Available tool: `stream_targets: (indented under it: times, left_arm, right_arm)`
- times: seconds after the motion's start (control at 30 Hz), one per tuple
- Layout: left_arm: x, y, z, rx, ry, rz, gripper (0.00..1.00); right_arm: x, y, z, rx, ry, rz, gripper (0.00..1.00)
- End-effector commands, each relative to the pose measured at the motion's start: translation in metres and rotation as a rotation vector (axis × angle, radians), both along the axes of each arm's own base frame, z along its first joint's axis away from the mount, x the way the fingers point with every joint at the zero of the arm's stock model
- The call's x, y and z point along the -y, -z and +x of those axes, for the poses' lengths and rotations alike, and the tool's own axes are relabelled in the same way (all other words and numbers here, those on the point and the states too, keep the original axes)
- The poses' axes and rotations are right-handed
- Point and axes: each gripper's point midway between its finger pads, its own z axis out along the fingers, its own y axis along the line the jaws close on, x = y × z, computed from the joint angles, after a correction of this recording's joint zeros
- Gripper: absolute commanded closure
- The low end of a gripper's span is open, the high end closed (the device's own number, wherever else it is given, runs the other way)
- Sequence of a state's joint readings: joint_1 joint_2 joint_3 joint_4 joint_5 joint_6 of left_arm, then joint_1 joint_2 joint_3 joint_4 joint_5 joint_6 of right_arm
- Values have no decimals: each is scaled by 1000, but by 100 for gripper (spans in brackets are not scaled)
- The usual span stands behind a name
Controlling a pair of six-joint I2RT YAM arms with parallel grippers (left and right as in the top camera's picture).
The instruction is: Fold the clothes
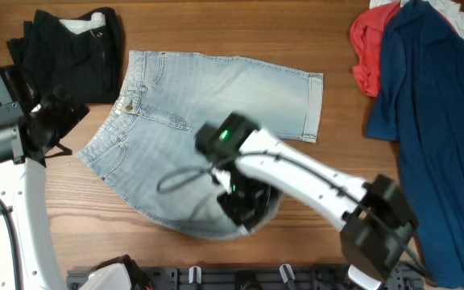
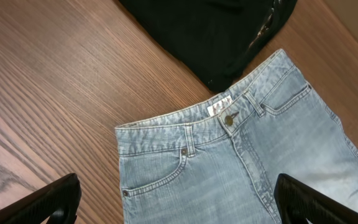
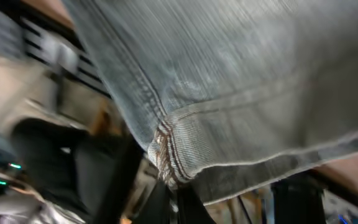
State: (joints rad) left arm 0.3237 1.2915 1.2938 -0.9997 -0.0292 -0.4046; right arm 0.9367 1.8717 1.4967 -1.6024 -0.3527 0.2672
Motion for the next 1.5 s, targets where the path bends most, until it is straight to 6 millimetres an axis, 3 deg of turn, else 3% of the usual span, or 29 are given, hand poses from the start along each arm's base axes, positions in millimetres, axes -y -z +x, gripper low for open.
stream_targets:
  times: [0.0, 0.1, 0.2, 0.33, 0.43, 0.53, 0.63, 0.77, 0.97, 1.17, 1.27, 1.47]
  left_arm:
    - [-4, -4, 0, 5, 1, 19, 0]
    - [-4, -4, 0, 5, 1, 19, 0]
    - [-4, -5, 1, 8, 1, 20, 0]
    - [-5, -6, 3, 22, 3, 21, 0]
    - [-5, -6, 5, 23, 3, 22, 0]
    - [-5, -2, 6, 13, 3, 18, 0]
    - [-7, 6, 11, -9, 4, 11, 0]
    - [-9, 21, 17, -50, 18, 6, 0]
    - [-11, 40, 23, -102, 19, -13, 0]
    - [-11, 49, 26, -125, 19, -22, 0]
    - [-8, 47, 32, -94, 34, -39, 0]
    - [-2, 42, 44, -39, 62, -60, 1]
  right_arm:
    - [-1, 3, 6, 91, 43, -23, 83]
    - [-13, -7, 41, 226, 158, 91, 45]
    - [-6, -27, 89, 338, 291, 204, 34]
    - [18, -27, 167, 544, 354, 259, 12]
    - [44, -1, 218, 588, 434, 238, 9]
    - [64, 26, 253, 610, 495, 217, 9]
    - [94, 65, 290, 651, 521, 170, 9]
    - [121, 100, 297, 662, 452, 37, 7]
    - [125, 133, 298, 631, 431, 0, 7]
    - [141, 172, 306, 637, 431, -74, 6]
    - [154, 194, 320, 665, 460, -75, 7]
    - [182, 206, 363, 796, 542, -27, 13]
